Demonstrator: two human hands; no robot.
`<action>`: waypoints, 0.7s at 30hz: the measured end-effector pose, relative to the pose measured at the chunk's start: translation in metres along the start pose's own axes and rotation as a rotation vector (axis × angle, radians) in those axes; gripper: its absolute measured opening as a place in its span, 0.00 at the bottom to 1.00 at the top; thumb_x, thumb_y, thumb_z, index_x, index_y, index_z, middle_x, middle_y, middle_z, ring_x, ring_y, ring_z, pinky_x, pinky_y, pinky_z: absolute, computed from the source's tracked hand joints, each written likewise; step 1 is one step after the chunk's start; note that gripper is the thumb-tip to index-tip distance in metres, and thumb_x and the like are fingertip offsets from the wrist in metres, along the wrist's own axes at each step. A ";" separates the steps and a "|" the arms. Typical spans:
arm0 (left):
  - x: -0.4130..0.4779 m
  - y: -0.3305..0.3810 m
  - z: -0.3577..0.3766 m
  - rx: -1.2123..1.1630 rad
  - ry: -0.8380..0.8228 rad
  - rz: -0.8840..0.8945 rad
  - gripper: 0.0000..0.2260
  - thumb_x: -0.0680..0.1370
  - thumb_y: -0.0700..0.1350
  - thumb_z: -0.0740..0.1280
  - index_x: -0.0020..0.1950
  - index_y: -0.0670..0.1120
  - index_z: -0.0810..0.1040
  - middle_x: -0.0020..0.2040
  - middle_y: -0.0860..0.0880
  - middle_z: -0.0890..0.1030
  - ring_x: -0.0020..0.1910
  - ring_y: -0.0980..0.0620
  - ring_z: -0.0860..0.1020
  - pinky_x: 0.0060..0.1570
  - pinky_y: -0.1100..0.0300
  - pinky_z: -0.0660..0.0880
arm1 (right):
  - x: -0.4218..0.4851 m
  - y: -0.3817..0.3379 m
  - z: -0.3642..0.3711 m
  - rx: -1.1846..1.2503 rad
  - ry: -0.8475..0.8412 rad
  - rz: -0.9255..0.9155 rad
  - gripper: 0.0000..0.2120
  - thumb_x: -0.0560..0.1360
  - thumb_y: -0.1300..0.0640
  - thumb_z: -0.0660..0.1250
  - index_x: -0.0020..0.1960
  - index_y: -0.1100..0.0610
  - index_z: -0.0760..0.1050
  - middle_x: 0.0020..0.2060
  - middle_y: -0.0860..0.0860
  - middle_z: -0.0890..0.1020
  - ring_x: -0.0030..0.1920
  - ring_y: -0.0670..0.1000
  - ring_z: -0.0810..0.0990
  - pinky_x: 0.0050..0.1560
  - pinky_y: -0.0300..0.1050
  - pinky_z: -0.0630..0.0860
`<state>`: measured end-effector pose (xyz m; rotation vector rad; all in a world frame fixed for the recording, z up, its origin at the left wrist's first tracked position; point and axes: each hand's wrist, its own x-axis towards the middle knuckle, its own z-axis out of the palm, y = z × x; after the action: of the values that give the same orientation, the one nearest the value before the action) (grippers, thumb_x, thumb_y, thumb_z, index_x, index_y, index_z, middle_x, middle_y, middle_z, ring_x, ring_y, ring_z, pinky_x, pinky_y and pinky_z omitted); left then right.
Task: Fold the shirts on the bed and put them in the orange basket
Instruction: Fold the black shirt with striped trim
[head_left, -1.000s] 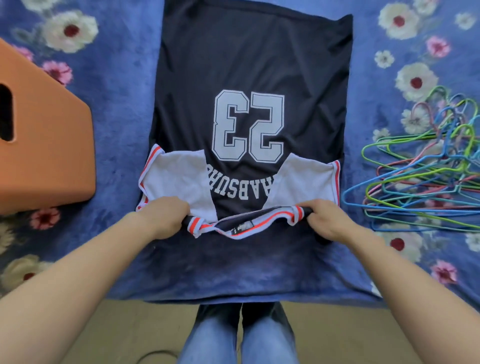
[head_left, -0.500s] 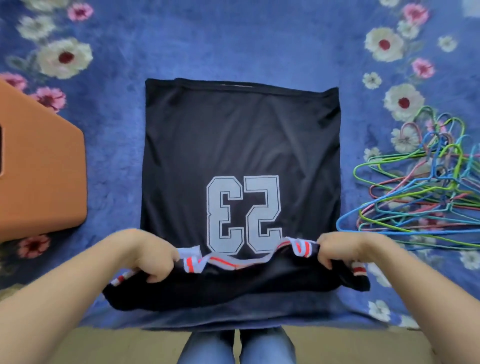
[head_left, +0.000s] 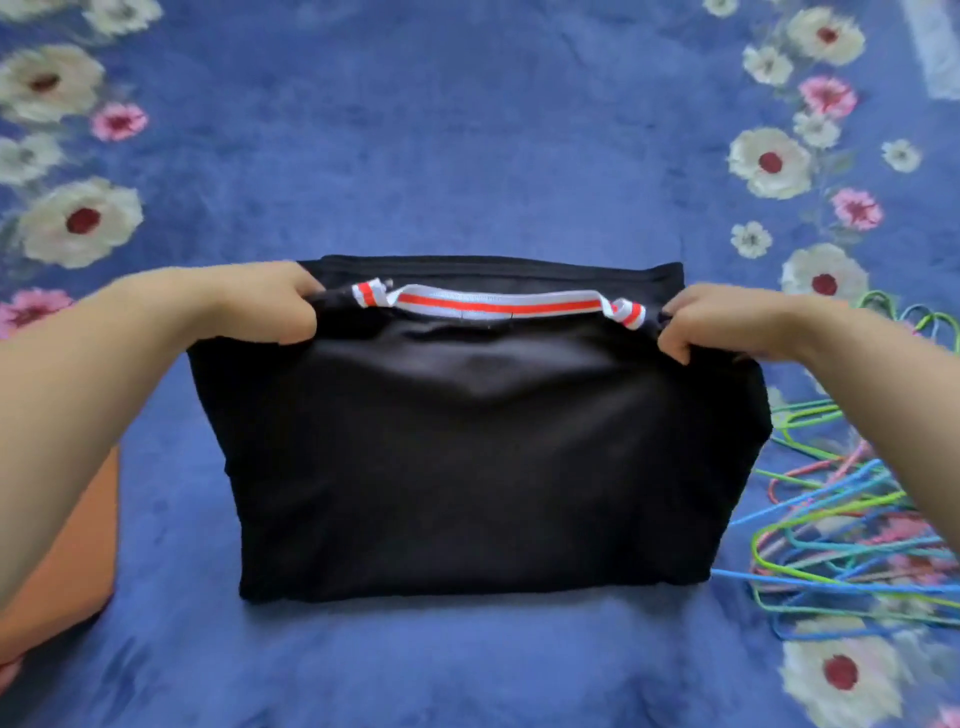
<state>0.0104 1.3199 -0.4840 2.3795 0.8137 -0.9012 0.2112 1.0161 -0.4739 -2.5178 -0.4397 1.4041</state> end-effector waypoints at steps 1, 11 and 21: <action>0.017 -0.003 0.001 0.001 0.133 0.022 0.07 0.70 0.34 0.62 0.39 0.46 0.74 0.42 0.44 0.79 0.41 0.44 0.76 0.40 0.56 0.69 | 0.013 -0.003 -0.005 0.014 0.095 -0.031 0.03 0.63 0.64 0.65 0.36 0.59 0.72 0.32 0.53 0.70 0.33 0.52 0.68 0.30 0.43 0.65; 0.046 -0.033 0.095 -0.345 0.610 -0.268 0.22 0.79 0.48 0.63 0.71 0.42 0.65 0.66 0.35 0.67 0.66 0.38 0.62 0.65 0.45 0.60 | 0.066 0.056 0.045 0.176 0.578 0.044 0.22 0.71 0.50 0.72 0.60 0.59 0.74 0.54 0.56 0.78 0.57 0.57 0.76 0.52 0.48 0.70; 0.079 -0.044 0.070 -0.355 0.929 -0.108 0.13 0.80 0.44 0.61 0.62 0.41 0.74 0.58 0.37 0.76 0.59 0.39 0.72 0.60 0.50 0.65 | 0.092 0.048 0.032 0.272 0.824 -0.058 0.09 0.75 0.57 0.66 0.55 0.58 0.74 0.49 0.55 0.78 0.50 0.54 0.75 0.46 0.42 0.66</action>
<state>-0.0006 1.3380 -0.5960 2.3754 1.2963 0.3804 0.2365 1.0065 -0.5787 -2.5372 -0.1388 0.2879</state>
